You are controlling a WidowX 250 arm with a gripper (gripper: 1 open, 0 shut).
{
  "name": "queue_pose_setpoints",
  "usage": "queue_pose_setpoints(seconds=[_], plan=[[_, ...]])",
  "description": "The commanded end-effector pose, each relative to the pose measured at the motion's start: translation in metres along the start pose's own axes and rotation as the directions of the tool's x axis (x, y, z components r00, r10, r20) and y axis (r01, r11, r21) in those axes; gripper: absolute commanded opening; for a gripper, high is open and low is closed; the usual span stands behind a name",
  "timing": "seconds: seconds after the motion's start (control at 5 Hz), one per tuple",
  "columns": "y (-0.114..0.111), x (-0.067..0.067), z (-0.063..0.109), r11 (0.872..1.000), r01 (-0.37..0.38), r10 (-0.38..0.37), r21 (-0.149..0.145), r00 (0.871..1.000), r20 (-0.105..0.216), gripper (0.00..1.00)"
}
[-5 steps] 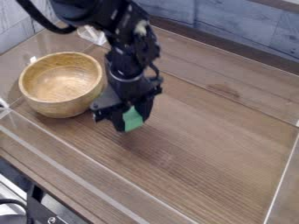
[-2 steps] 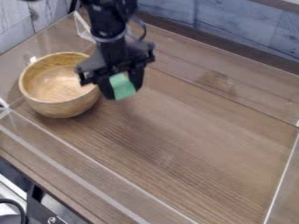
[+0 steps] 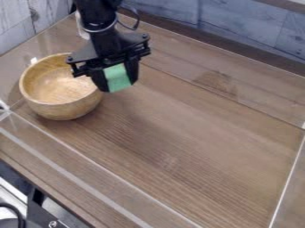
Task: Put green stick into wooden bowl
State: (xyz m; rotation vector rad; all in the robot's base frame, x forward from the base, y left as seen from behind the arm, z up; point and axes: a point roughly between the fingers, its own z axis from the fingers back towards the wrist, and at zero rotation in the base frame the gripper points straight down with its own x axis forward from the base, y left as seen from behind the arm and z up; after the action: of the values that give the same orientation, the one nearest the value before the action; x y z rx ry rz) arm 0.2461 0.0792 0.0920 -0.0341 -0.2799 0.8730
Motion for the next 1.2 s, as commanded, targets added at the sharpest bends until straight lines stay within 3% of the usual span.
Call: queue_pose_setpoints(seconds=[0.0,0.2,0.6,1.0], plan=[[0.006,0.005,0.009,1.0,0.017,-0.017,-0.009,1.0,0.023,0.0],[0.01,0.004,0.012,0.999,0.047,-0.046,-0.007,0.999,0.02,0.0],[0.006,0.013,0.012,0.999,-0.043,0.042,0.021,0.998,0.035,0.0],[0.003,0.019,0.003,0.984,-0.168,0.165,0.051,0.985,0.056,0.0]])
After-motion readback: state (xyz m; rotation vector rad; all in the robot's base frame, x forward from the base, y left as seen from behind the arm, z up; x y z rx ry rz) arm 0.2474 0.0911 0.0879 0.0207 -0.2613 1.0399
